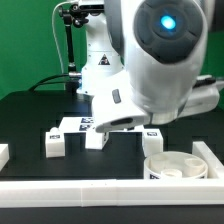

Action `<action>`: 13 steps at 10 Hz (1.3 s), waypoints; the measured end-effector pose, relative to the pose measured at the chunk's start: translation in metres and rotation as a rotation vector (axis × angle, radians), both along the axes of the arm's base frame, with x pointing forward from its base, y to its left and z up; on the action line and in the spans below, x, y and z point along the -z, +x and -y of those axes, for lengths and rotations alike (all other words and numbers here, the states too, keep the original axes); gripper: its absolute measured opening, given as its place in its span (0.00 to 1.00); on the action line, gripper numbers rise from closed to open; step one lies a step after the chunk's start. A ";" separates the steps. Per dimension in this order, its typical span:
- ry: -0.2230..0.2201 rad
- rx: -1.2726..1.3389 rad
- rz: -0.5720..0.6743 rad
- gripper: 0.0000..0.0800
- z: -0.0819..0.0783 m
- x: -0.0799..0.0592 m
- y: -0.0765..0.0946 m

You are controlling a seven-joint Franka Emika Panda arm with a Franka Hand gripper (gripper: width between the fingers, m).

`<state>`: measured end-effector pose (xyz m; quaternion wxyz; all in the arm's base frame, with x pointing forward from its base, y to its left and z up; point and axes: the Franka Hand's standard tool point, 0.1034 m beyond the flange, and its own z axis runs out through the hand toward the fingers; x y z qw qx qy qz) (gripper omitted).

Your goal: Assemble stool

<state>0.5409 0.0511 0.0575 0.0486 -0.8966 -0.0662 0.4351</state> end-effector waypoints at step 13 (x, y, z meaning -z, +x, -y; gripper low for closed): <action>-0.129 0.041 0.026 0.81 -0.013 0.017 -0.011</action>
Offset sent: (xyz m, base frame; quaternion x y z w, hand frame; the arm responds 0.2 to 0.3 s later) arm 0.0000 0.0000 0.0000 0.0000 0.0000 0.0000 1.0000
